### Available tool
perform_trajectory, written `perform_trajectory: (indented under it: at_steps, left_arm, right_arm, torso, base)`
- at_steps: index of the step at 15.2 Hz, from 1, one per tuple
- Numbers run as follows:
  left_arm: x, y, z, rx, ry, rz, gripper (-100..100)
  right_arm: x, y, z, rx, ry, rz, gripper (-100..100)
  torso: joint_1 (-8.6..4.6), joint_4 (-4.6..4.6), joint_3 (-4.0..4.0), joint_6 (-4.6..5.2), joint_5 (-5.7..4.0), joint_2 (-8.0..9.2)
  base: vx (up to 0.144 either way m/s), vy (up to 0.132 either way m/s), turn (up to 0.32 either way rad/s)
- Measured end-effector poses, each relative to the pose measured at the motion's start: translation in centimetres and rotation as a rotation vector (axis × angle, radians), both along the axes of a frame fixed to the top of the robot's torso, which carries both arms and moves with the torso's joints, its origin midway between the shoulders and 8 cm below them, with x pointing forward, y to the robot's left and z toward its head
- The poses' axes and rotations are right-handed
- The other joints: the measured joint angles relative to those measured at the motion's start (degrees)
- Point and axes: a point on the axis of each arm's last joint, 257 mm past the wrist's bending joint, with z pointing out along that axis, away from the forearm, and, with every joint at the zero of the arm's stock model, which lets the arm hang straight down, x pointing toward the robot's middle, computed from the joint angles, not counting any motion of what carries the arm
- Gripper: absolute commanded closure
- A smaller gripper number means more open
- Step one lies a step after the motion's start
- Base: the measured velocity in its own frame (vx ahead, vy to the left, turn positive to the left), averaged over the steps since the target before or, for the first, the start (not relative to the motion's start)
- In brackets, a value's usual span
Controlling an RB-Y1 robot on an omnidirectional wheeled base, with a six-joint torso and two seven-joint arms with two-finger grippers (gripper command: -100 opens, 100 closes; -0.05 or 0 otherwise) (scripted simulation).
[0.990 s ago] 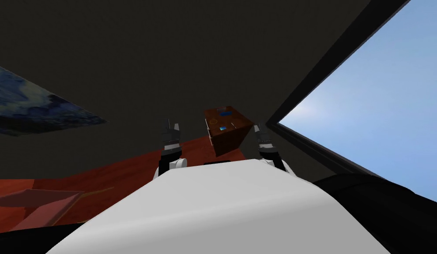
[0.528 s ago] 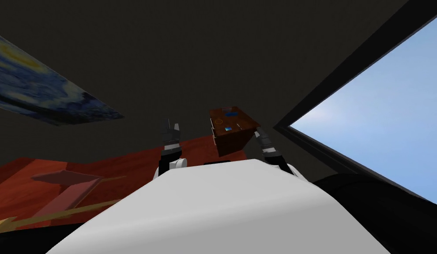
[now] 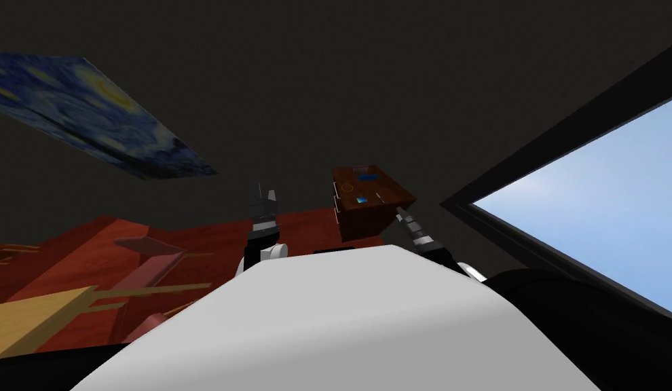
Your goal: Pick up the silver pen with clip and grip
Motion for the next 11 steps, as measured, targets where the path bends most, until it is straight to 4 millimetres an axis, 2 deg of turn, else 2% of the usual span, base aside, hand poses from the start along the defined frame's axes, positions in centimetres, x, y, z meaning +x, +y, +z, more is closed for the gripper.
perform_trajectory:
  at_steps: [6, 9, 11]
  left_arm:
    - [0.0, 0.0, 0.0, 0.000, 0.000, 0.000, 0]
    - [0.0, 0.0, 0.0, 0.000, 0.000, 0.000, 0]
    - [0.0, 0.0, 0.0, 0.000, 0.000, 0.000, 0]
  right_arm:
    - [-3.7, -3.7, -4.5, -0.080, 0.196, -0.010, -100]
    - [-5.8, -5.4, -6.2, -0.121, 0.293, -0.016, -100]
    - [-6.5, -6.3, -6.9, -0.144, 0.337, -0.016, -100]
  torso:
    - [-0.02, -0.01, -0.03, -0.01, 0.00, -0.06]
    - [0.02, -0.01, -0.03, -0.03, 0.00, -0.06]
    - [-0.05, 0.00, -0.02, 0.02, -0.01, -0.03]
  base:
    - [0.033, 0.061, 0.211]
    - [0.035, 0.062, 0.223]
    - [0.032, 0.033, 0.103]
